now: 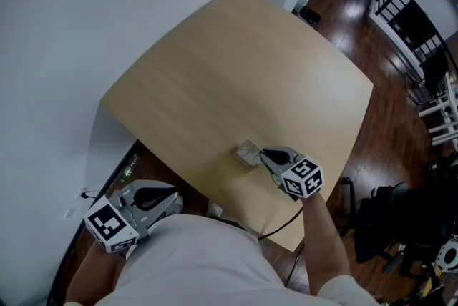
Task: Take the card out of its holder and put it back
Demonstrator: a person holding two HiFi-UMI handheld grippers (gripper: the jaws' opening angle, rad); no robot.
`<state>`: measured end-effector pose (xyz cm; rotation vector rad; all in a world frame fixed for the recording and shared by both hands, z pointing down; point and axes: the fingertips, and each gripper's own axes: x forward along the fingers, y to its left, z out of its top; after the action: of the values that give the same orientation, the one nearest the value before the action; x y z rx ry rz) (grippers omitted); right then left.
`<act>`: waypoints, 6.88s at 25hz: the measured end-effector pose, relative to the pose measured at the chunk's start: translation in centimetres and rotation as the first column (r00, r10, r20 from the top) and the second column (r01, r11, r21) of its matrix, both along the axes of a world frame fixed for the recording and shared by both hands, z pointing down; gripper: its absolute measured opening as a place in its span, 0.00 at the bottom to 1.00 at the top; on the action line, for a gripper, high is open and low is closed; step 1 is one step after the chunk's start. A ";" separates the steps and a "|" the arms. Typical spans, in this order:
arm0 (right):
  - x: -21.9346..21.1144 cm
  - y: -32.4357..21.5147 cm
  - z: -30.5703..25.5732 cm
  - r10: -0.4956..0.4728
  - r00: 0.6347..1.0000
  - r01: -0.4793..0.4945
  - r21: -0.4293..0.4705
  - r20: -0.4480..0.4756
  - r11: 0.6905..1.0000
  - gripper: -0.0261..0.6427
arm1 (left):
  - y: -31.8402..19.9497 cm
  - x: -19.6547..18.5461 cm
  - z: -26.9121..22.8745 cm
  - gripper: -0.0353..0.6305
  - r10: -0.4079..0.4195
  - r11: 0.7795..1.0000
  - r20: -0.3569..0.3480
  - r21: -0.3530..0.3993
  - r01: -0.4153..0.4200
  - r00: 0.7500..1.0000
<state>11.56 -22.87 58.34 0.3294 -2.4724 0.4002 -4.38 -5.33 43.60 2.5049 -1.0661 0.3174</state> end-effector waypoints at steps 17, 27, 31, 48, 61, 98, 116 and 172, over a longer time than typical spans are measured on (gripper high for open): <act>0.3 -0.5 -3.5 0.030 1.000 -0.031 0.019 0.007 0.999 0.07 | -0.4 -0.8 0.1 0.06 0.054 0.998 -0.028 0.014 -0.053 0.998; -0.3 0.0 -7.8 0.104 0.994 -0.105 0.088 0.020 0.991 0.07 | 0.1 -3.4 -0.8 0.06 0.114 0.993 -0.037 0.038 -0.113 0.993; 0.2 1.3 -9.4 0.147 0.989 -0.149 0.119 0.029 0.982 0.07 | 0.5 -3.9 -1.1 0.06 0.153 0.987 -0.038 0.050 -0.152 0.987; 8.9 14.3 -14.1 0.483 0.875 -0.478 0.188 0.021 0.858 0.07 | 3.7 -3.9 -2.7 0.06 0.412 0.906 0.005 0.100 -0.410 0.911; 13.8 25.6 -14.5 0.651 0.759 -0.635 0.202 -0.015 0.745 0.07 | 6.7 -0.5 -1.7 0.06 0.573 0.815 0.006 0.108 -0.570 0.820; 9.0 10.4 -12.4 0.312 0.949 -0.314 0.212 0.041 0.926 0.07 | 3.2 0.2 -0.8 0.07 0.285 0.951 0.025 0.115 -0.286 0.958; 2.3 1.6 -6.9 0.054 0.998 -0.059 0.138 0.038 0.989 0.07 | 2.6 0.4 -0.5 0.07 0.023 0.997 0.040 0.074 -0.026 0.999; 0.4 0.3 1.0 0.049 0.999 -0.047 0.077 -0.024 0.996 0.10 | 1.7 -2.2 -0.3 0.07 0.016 0.999 0.049 0.037 -0.018 0.999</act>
<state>11.96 -22.60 59.29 0.4239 -2.4626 0.3194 -6.54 -3.60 43.29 2.5526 -1.0799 0.3677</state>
